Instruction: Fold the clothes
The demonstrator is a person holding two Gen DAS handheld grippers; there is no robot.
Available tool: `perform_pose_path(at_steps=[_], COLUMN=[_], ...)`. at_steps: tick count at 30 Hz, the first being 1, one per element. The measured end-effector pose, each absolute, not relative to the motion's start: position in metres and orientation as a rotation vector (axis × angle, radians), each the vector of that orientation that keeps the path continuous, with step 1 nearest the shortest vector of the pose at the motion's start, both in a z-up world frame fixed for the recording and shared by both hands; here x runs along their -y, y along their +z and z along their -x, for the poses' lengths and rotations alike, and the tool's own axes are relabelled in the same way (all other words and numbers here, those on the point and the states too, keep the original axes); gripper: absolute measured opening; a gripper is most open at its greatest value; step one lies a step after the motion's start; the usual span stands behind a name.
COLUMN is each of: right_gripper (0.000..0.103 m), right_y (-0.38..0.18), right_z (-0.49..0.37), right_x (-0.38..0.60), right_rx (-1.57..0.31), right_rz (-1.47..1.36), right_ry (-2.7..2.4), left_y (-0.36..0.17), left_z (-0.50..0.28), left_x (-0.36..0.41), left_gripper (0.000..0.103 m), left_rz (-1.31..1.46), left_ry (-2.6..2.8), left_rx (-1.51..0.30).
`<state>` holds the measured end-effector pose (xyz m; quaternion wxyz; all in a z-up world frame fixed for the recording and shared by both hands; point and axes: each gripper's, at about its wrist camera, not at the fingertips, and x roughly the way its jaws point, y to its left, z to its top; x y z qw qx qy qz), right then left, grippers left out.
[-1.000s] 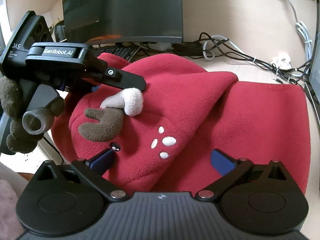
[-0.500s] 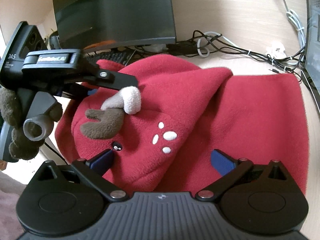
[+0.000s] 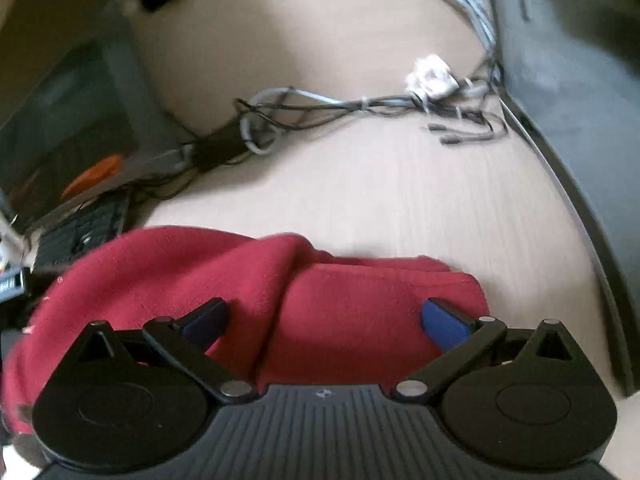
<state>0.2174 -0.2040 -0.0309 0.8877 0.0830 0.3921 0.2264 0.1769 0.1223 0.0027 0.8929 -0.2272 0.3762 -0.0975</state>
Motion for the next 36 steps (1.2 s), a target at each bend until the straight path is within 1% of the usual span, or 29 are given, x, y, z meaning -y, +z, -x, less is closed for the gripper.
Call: perform_pose_path(at_steps=[5, 19, 23, 29, 36], right_gripper=[0.103, 0.103, 0.103, 0.103, 0.103], right_y=[-0.038, -0.041, -0.043, -0.033, -0.003], right_z=[-0.217, -0.213, -0.212, -0.213, -0.195], right_x=[0.202, 0.199, 0.195, 0.195, 0.194], right_rx=[-0.791, -0.752, -0.735, -0.761, -0.672], right_rz=[-0.149, -0.133, -0.13, -0.116, -0.031], right_ry=[0.486, 0.476, 0.462, 0.464, 0.474], left_y=[-0.011, -0.016, -0.011, 0.005, 0.028], left_z=[-0.181, -0.191, -0.19, -0.175, -0.151], left_x=[-0.125, -0.112, -0.111, -0.109, -0.109], left_gripper=[0.093, 0.095, 0.094, 0.094, 0.094], left_rz=[0.465, 0.364, 0.338, 0.325, 0.32], left_ry=[-0.164, -0.126, -0.118, -0.127, -0.142], left_rx=[-0.789, -0.767, -0.749, -0.709, -0.662])
